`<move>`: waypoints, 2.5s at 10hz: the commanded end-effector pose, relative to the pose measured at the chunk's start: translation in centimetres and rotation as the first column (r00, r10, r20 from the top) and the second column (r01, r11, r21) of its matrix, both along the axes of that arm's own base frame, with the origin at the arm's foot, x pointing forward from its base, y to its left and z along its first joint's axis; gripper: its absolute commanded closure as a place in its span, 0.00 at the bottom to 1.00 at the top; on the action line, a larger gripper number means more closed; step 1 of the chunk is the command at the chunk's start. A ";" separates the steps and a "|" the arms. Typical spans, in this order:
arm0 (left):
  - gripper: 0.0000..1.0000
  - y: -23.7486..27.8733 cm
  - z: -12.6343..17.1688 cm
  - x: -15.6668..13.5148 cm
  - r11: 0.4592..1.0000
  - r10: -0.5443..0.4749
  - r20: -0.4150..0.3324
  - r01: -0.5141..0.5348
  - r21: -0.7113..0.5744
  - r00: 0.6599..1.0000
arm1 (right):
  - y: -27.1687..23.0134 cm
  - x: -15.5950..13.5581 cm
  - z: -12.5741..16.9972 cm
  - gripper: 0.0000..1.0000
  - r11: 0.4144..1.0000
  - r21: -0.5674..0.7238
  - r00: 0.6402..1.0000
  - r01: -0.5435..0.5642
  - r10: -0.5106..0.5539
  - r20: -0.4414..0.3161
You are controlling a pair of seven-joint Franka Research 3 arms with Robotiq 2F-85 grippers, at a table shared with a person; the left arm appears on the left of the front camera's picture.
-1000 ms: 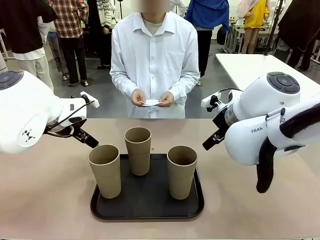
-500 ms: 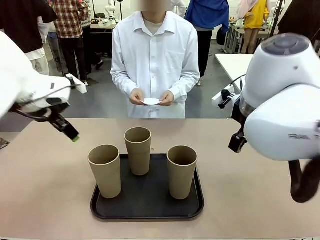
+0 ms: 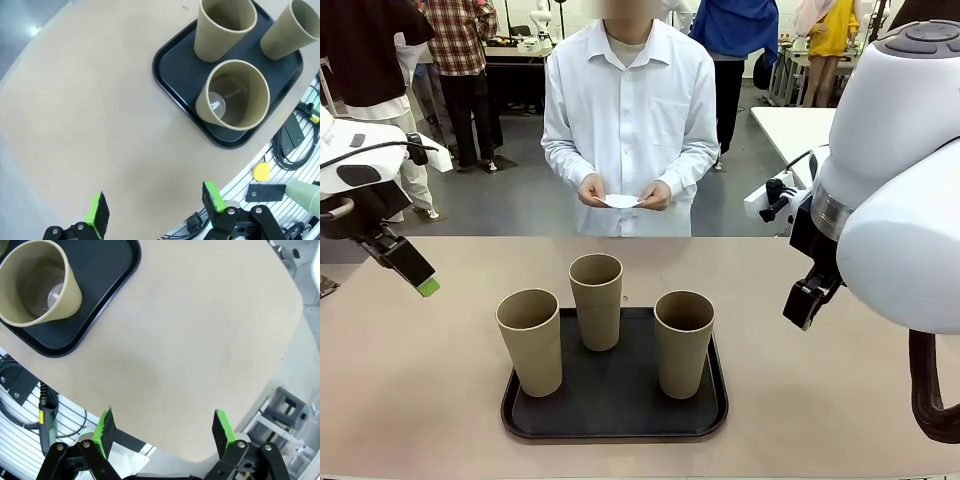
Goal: Place coasters on the table and set cups on them.
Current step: Pick up one Reusable plastic cup and place it on a coaster set by the human.
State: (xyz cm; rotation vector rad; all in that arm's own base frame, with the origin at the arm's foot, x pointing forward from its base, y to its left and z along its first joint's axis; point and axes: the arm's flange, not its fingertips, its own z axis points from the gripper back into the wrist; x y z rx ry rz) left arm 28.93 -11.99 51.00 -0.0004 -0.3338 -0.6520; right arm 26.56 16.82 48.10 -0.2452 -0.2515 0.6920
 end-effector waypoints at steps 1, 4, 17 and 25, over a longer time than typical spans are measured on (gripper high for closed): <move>0.00 -0.1 -1.2 1.9 1.000 -0.002 0.027 0.001 0.028 1.000 | 0.1 -0.3 0.2 0.00 1.000 0.003 1.000 -0.001 0.001 -0.003; 0.00 4.3 -2.1 2.4 0.898 0.027 -0.139 -0.085 -0.432 0.990 | -6.1 3.4 -2.2 0.00 0.626 0.764 0.931 0.154 0.166 -0.324; 0.00 22.1 -7.4 4.2 0.293 0.067 -0.484 -0.481 -0.826 0.873 | -24.4 2.8 -7.9 0.00 -0.054 0.880 0.880 0.472 0.094 -0.466; 0.00 21.9 -7.8 3.8 0.311 0.081 -0.503 -0.502 -0.807 0.860 | -25.6 3.7 -7.6 0.00 -0.046 0.869 0.869 0.493 0.085 -0.488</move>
